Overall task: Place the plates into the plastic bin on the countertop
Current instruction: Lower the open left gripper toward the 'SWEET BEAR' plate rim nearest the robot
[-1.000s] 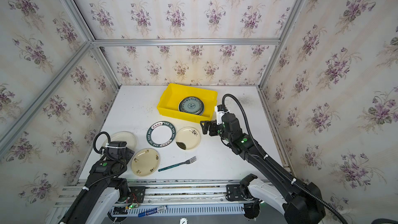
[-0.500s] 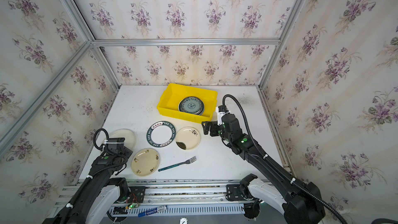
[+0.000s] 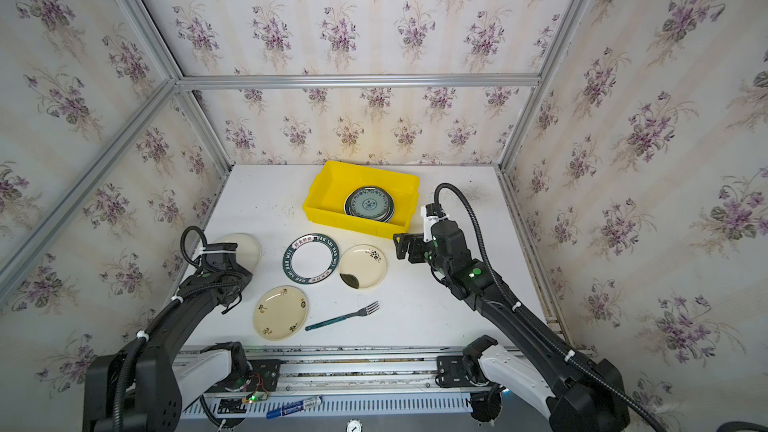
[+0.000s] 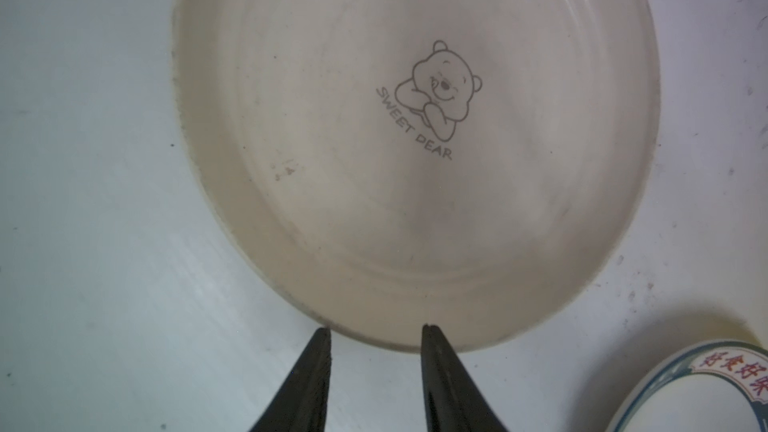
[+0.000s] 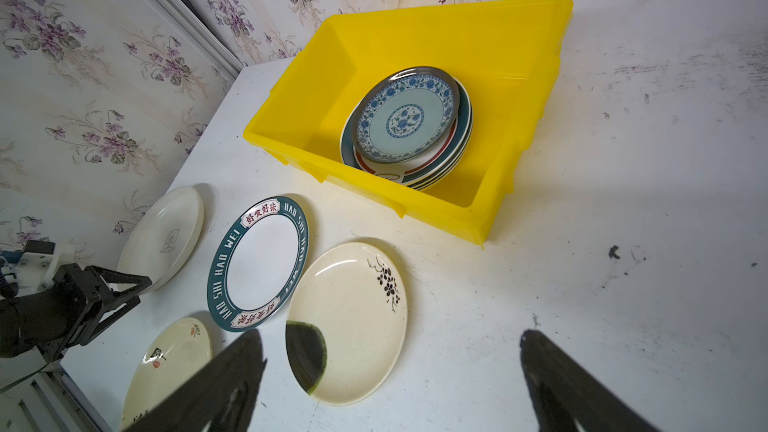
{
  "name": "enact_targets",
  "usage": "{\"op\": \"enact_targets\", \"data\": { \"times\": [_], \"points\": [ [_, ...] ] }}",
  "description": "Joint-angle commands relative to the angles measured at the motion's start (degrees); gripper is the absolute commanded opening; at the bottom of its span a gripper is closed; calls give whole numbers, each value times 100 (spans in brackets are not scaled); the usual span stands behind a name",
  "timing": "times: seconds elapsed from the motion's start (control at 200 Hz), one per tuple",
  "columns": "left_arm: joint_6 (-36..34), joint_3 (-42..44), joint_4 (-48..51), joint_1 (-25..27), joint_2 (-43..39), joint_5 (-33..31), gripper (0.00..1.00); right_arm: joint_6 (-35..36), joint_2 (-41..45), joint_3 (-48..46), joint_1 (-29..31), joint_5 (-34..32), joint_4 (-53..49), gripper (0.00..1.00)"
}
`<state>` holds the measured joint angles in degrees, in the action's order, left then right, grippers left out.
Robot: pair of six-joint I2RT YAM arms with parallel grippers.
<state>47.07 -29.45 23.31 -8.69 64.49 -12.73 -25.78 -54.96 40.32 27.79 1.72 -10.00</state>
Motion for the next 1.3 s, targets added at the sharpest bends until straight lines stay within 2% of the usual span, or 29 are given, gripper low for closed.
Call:
{"op": "enact_targets", "data": {
  "times": [0.0, 0.065, 0.31, 0.585, 0.74, 0.84, 0.97, 1.019, 1.119, 1.294],
  "points": [
    [-213, -169, -230, -60, 263, 117, 31, -36, 60, 27, -11, -133, -45, 98],
    [-239, -242, -285, -89, 419, 189, 25, -32, 99, 29, -15, -171, -55, 98],
    [-251, -376, -401, -129, 861, 289, 21, -48, 117, 3, -28, -213, -74, 98],
    [-338, -526, -397, -127, 855, 403, 19, -19, 95, 3, -54, -241, -96, 98],
    [-412, -490, -325, -125, 638, 205, 22, -21, 56, -15, -72, -217, -74, 98],
    [-499, -516, -267, -128, 387, 183, 26, -25, -1, -24, -90, -173, -43, 98],
    [-602, -594, -234, -126, 451, 54, 38, -27, -75, -7, -105, -102, -11, 98],
    [-629, -638, -227, -129, 534, 75, 43, -26, -93, 3, -107, -83, -7, 98],
    [-699, -730, -237, -130, 852, 247, 61, -12, -111, 28, -116, -75, 7, 98],
    [-1069, -955, -257, -47, 1186, 539, 69, 5, -168, 51, -134, -40, 32, 99]
  ]
}}
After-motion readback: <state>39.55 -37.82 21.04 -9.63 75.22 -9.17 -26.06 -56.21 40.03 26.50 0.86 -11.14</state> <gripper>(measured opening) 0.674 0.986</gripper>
